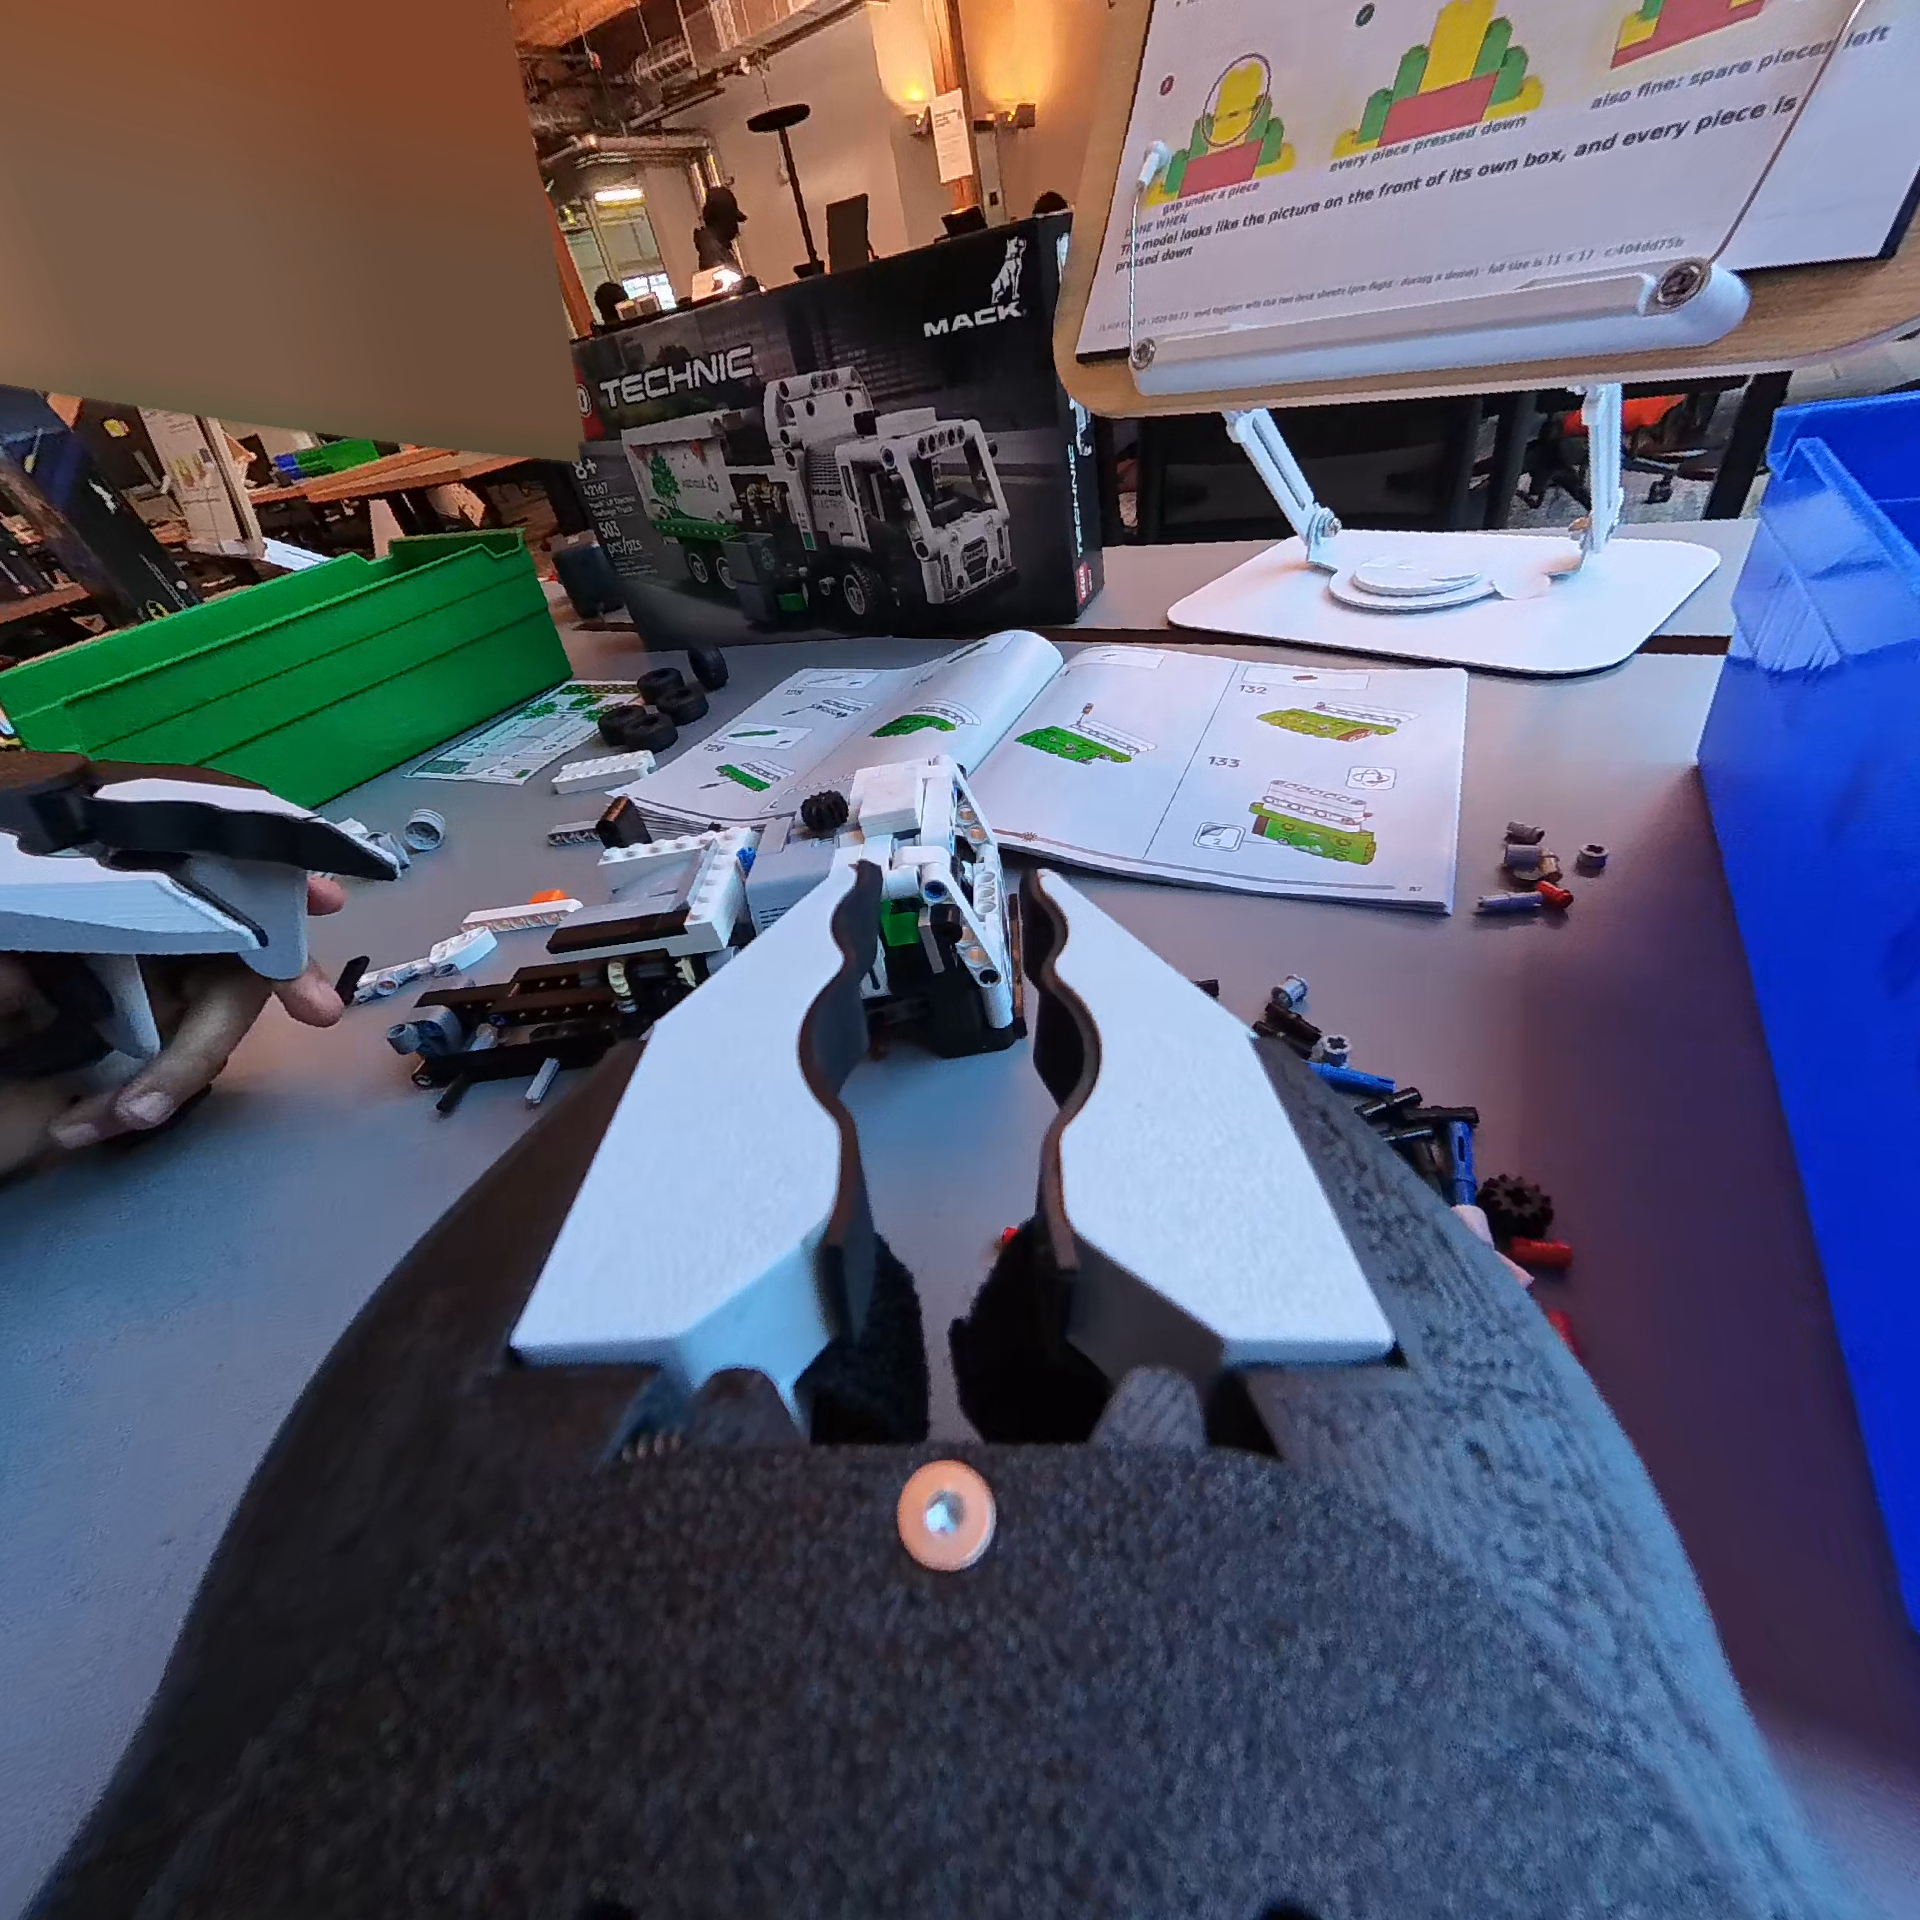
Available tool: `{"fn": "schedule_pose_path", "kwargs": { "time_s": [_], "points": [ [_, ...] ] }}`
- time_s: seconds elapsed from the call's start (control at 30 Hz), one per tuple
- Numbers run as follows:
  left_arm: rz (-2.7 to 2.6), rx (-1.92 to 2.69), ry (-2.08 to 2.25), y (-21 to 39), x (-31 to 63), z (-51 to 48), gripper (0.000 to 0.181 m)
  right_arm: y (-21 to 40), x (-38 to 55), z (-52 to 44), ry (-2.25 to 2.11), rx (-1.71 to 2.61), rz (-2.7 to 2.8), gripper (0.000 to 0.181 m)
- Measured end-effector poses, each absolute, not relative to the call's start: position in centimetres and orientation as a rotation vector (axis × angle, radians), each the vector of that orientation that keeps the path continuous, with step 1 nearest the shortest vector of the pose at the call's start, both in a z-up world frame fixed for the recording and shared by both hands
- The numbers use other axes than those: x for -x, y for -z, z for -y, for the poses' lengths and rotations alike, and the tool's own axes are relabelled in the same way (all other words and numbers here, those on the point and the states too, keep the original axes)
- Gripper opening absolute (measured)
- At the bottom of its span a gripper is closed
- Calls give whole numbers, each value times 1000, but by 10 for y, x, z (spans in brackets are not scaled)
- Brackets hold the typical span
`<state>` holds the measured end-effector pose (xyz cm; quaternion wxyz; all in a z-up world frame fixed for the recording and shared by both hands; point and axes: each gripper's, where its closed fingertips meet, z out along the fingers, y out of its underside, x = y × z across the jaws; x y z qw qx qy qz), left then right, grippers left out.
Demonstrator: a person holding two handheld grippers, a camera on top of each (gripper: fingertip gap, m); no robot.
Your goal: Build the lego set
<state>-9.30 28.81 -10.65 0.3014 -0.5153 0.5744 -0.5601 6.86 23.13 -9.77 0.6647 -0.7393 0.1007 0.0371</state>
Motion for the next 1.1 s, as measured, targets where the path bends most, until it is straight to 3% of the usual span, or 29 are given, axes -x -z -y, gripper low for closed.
{"fn": "schedule_pose_path", "kwargs": {
  "time_s": [1.1],
  "points": [
    [-1532,1382,1491,108,93,-287,36,99,-68,-232,-91,1681,-224,25]
  ]
}}
